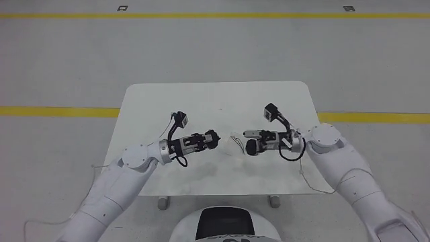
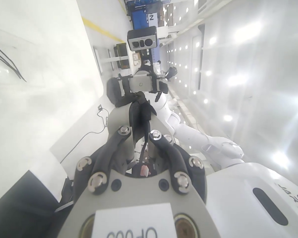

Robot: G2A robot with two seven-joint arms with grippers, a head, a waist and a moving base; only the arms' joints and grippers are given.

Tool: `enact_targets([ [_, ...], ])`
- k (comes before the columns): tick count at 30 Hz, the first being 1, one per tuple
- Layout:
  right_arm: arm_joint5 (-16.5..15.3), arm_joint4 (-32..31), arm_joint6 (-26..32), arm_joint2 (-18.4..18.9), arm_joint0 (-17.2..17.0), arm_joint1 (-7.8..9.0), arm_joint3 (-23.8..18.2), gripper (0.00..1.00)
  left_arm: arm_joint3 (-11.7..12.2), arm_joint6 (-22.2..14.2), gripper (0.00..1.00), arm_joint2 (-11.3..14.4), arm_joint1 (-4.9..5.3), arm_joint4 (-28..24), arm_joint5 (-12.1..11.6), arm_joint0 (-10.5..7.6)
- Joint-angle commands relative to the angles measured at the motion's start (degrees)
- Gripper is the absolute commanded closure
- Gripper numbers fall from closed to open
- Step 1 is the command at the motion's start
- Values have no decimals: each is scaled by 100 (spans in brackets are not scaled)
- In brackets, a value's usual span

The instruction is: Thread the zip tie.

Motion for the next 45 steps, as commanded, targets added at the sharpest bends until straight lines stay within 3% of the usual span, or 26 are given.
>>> enact_targets([
  [1,420,-1207,-371,-40,60,43,-438,0,-38,-5,100,-50,-3,18,0,40],
  [3,858,-1889,-634,-114,114,65,-807,0,-75,2,100,-92,-8,38,0,80],
  [5,1003,-2185,-699,-190,144,66,-1011,0,-98,10,100,-121,-14,43,0,112],
  [7,1004,-2454,-583,-324,177,63,-1073,0,-111,11,100,-147,-22,51,0,139],
  [19,1005,-2473,-602,-329,177,62,-1074,0,-113,-3,100,-167,-29,65,0,152],
  [23,1224,-3206,-547,-494,385,64,-1141,0,-183,114,100,-133,-34,103,27,175],
  [29,1639,-3915,-342,-1151,1115,-140,-721,0,-377,110,100,-326,39,217,0,404],
  [34,1962,-4262,-288,-1859,1730,-454,-118,0,-570,16,100,-519,99,299,0,648],
  [37,1934,-4240,-316,-2200,1967,-655,285,0,-635,7,100,-535,105,312,0,694],
  [39,1862,-4239,-332,-2310,2031,-723,406,0,-657,0,100,-528,105,323,0,695],
  [45,1862,-4239,-332,-2310,2031,-723,406,0,-661,-6,100,-512,102,321,0,686],
])
